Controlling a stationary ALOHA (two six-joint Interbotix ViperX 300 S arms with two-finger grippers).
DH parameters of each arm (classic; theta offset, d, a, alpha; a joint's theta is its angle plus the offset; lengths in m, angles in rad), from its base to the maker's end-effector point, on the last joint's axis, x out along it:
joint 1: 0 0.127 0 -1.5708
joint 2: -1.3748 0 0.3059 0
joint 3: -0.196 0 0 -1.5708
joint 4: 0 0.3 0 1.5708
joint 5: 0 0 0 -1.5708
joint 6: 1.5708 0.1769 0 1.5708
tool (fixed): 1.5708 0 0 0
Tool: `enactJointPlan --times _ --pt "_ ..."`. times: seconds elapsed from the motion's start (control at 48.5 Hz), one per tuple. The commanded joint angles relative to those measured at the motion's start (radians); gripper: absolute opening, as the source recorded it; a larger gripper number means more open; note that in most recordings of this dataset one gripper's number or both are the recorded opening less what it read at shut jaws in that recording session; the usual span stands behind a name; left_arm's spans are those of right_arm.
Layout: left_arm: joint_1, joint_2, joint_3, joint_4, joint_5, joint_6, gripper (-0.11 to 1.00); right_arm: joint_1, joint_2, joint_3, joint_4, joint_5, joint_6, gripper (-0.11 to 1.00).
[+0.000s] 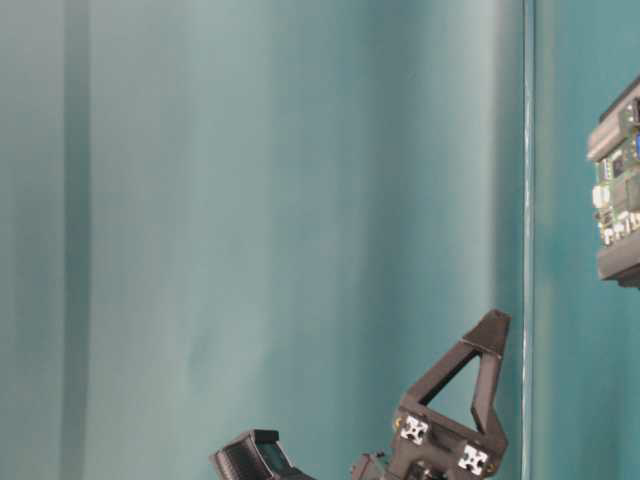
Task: Insert the USB into the fixed PCB.
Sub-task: 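Move the left gripper away to the left side of the table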
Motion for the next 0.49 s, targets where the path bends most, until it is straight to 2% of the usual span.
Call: enactJointPlan --times 0.0,0.124,0.474 --pt "-0.002 -0.026 -0.009 0.002 -0.003 -0.006 0.0 0.011 -0.003 -0.015 0.005 -0.006 -0.002 0.72" --pt "-0.002 -0.057 0.002 0.003 0.005 -0.002 0.0 0.015 0.015 -0.034 0.005 -0.002 -0.002 0.72" --pt "-0.002 -0.285 0.118 0.006 0.114 -0.002 0.0 0.017 0.054 -0.051 0.005 -0.002 -0.002 0.71"
